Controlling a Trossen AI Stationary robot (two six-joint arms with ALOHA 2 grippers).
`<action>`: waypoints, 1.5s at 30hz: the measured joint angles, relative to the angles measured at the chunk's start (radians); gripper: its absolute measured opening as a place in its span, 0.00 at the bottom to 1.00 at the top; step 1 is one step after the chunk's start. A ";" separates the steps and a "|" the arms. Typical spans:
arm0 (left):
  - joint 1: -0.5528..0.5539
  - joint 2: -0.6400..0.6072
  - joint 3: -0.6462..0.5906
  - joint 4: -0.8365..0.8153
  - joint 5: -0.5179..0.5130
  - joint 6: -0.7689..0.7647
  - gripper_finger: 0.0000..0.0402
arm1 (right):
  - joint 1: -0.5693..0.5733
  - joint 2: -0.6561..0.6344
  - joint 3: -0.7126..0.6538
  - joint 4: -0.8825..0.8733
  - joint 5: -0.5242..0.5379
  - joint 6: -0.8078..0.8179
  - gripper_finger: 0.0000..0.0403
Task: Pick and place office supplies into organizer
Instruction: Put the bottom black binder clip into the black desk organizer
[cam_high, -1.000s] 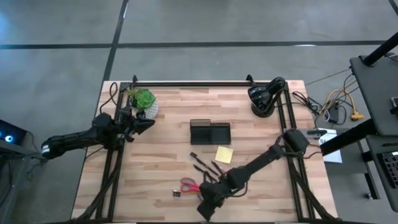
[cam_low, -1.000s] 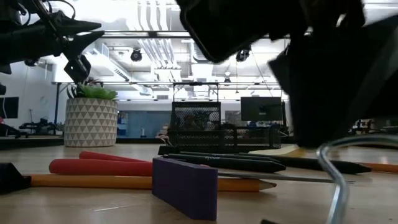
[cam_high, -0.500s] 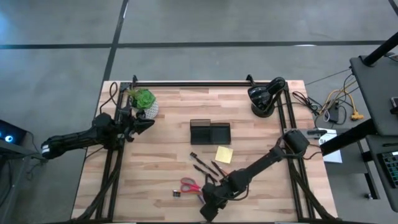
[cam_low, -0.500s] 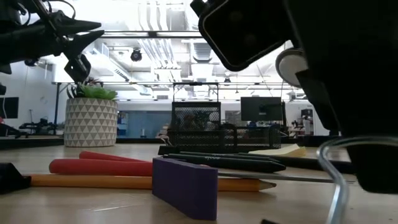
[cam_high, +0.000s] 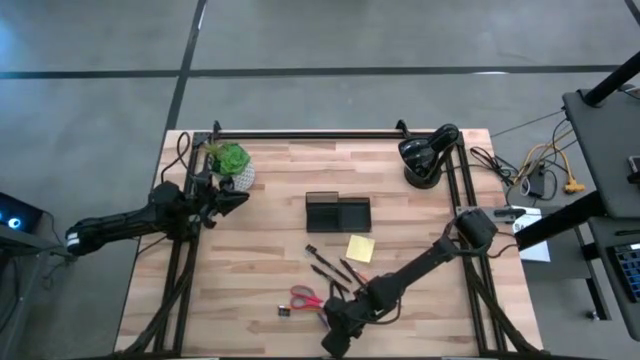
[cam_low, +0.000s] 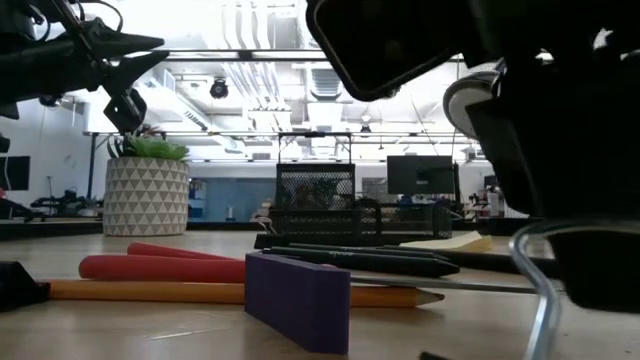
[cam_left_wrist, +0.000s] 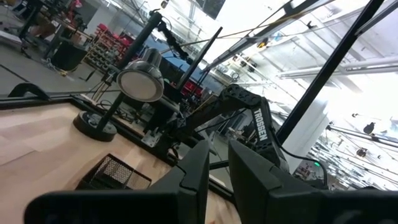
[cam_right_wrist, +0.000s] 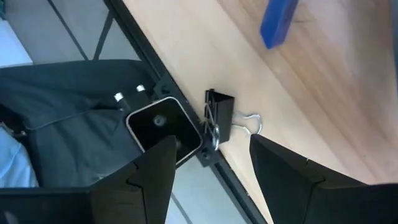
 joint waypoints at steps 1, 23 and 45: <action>0.000 0.000 0.001 0.001 0.000 0.001 0.11 | 0.000 0.000 0.000 0.000 0.000 0.003 0.49; 0.000 0.014 0.003 0.000 0.000 0.002 0.11 | 0.014 0.044 0.002 0.064 0.000 0.020 0.39; -0.001 0.013 0.004 0.000 0.000 0.000 0.11 | 0.010 0.043 0.002 0.061 0.112 0.056 0.11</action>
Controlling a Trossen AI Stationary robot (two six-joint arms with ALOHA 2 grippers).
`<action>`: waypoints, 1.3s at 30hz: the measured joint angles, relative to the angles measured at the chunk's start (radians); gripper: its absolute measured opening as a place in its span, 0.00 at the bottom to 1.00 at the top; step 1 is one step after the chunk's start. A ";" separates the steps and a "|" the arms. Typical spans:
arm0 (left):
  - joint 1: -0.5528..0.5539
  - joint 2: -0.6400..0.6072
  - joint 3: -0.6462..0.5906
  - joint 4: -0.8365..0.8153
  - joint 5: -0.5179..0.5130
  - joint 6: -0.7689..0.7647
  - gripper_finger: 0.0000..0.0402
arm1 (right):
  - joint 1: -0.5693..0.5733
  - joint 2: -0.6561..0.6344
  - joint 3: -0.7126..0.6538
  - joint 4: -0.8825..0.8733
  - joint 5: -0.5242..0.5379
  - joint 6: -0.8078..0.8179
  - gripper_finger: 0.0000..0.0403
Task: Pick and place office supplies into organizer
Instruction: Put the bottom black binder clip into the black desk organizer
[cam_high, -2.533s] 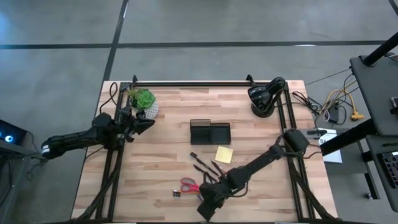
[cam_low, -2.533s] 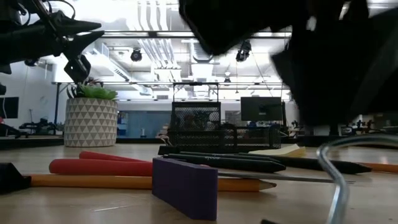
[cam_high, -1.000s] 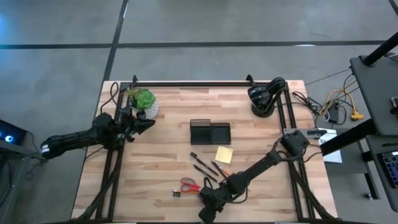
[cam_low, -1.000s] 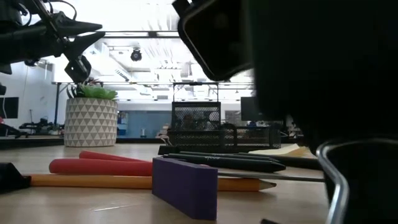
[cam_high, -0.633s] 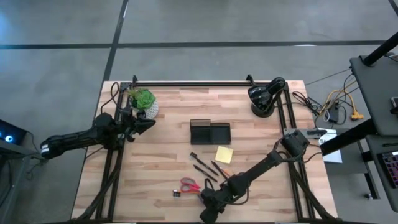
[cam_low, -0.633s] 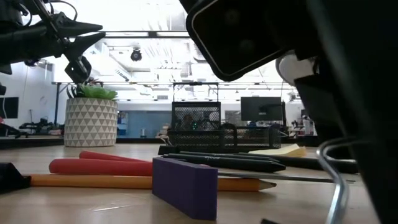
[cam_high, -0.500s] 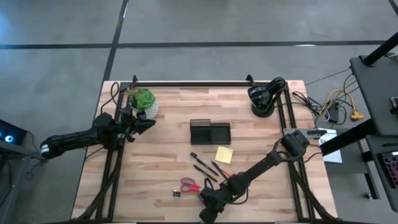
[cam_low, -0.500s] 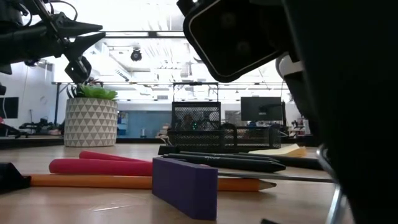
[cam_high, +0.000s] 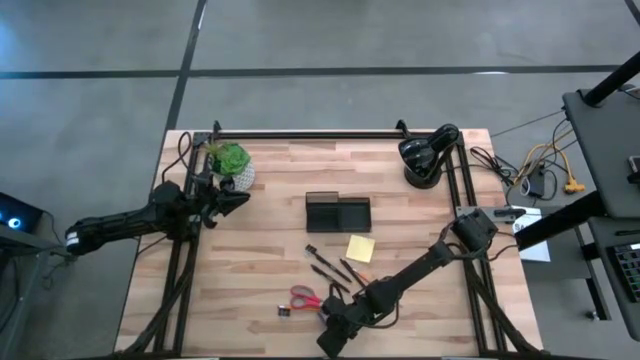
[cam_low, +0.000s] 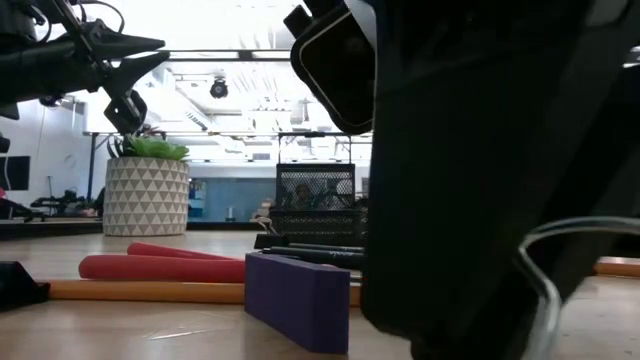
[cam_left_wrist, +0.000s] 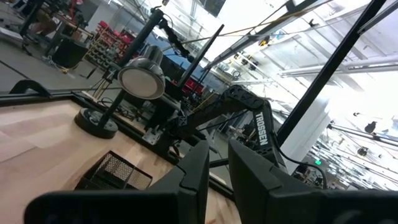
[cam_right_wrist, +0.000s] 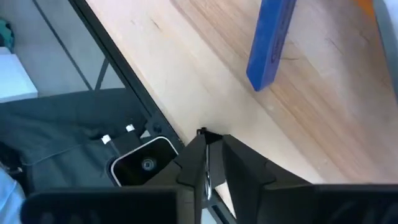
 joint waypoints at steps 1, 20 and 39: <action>0.000 0.000 0.000 0.000 0.000 0.000 0.11 | 0.000 0.000 0.000 0.000 -0.001 0.000 0.09; 0.000 0.001 0.000 0.000 0.000 0.000 0.11 | 0.000 -0.005 0.000 -0.001 -0.008 0.000 0.12; 0.000 0.001 0.000 0.000 0.000 0.000 0.11 | 0.029 -0.026 0.000 -0.059 0.004 -0.041 0.33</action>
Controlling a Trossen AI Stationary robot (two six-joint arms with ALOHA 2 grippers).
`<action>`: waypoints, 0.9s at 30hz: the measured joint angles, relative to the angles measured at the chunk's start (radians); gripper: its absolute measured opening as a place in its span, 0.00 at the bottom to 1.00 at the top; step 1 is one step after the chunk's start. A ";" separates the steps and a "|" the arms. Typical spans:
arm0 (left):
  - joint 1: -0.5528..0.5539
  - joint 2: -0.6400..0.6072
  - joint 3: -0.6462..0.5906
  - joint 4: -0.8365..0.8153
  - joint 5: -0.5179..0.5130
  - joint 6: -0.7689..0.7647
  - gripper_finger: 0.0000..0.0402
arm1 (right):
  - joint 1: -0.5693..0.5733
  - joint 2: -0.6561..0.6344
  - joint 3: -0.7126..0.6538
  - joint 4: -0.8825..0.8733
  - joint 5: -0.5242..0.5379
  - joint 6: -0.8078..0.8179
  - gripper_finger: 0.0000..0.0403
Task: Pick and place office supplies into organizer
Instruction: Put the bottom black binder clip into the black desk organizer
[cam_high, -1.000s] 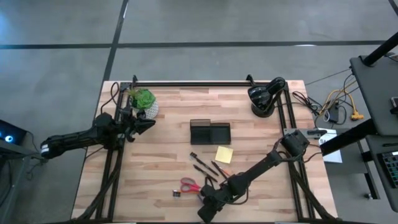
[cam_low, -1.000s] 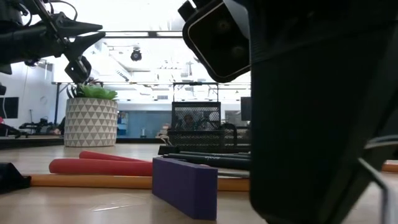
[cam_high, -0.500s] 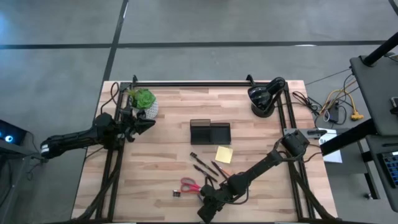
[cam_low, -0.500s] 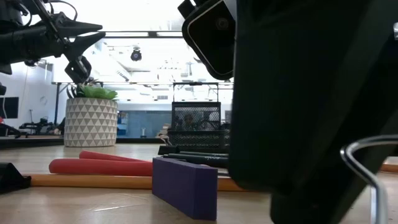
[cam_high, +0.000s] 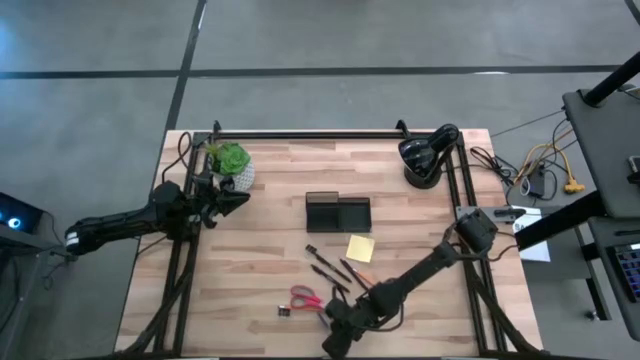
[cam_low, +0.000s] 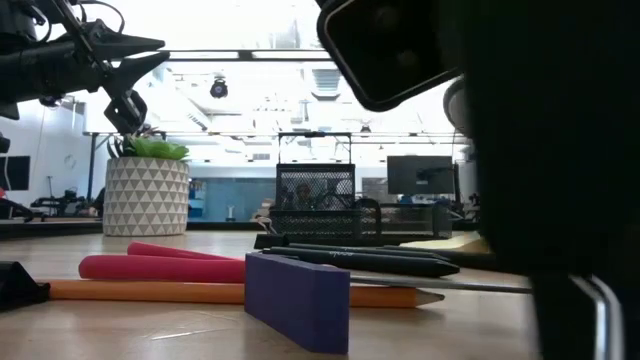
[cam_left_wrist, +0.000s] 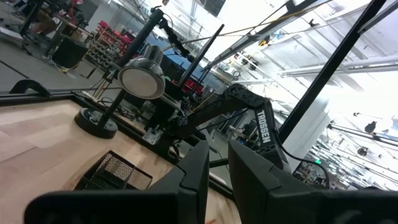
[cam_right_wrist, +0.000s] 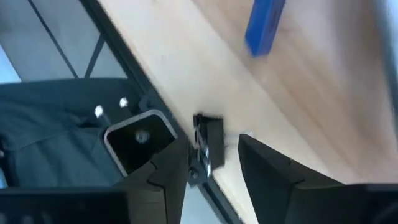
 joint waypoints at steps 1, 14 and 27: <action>0.000 0.000 0.000 0.000 0.000 0.000 0.11 | 0.002 -0.001 0.000 -0.002 -0.003 0.000 0.32; 0.000 0.007 0.000 0.000 0.000 0.001 0.11 | 0.003 -0.001 0.000 -0.015 -0.012 -0.020 0.22; 0.000 0.012 0.000 0.000 0.000 0.001 0.11 | 0.000 -0.001 0.000 -0.012 -0.012 -0.034 0.06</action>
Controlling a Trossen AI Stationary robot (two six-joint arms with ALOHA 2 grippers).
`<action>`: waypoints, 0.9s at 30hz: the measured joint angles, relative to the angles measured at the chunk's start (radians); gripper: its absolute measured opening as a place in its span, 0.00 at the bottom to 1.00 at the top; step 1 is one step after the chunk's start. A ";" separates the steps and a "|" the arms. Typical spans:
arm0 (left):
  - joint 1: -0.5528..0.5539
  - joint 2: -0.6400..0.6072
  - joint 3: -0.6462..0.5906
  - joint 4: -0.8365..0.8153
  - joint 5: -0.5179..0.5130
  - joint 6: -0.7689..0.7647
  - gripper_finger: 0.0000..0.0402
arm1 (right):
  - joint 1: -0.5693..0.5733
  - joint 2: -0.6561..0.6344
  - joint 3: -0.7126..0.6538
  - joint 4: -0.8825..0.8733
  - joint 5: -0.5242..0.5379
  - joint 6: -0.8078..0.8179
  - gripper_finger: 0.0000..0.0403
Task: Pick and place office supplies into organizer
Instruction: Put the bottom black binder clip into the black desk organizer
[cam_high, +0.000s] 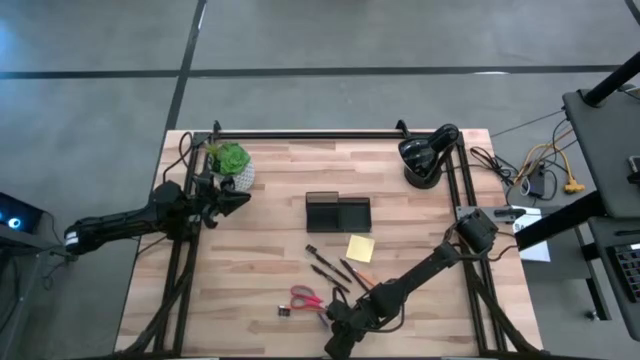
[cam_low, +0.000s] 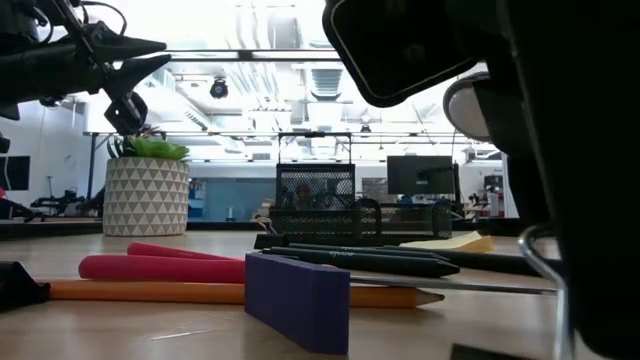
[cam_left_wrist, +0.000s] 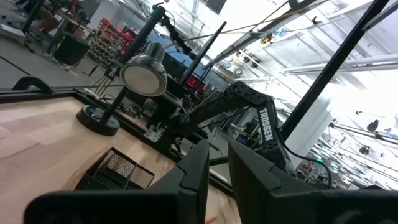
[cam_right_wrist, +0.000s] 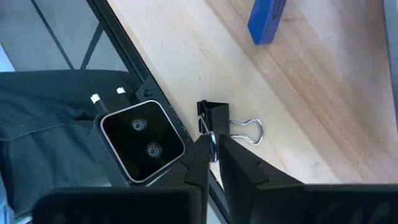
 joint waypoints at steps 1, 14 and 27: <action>0.000 0.000 0.000 0.001 0.000 0.000 0.11 | 0.000 0.000 0.000 0.001 0.000 0.000 0.04; 0.000 0.000 0.000 0.000 0.000 0.000 0.11 | -0.004 -0.066 0.000 -0.047 0.255 0.035 0.02; 0.000 0.000 0.000 0.000 0.000 0.001 0.11 | -0.162 -0.223 0.000 -0.407 0.737 -0.020 0.02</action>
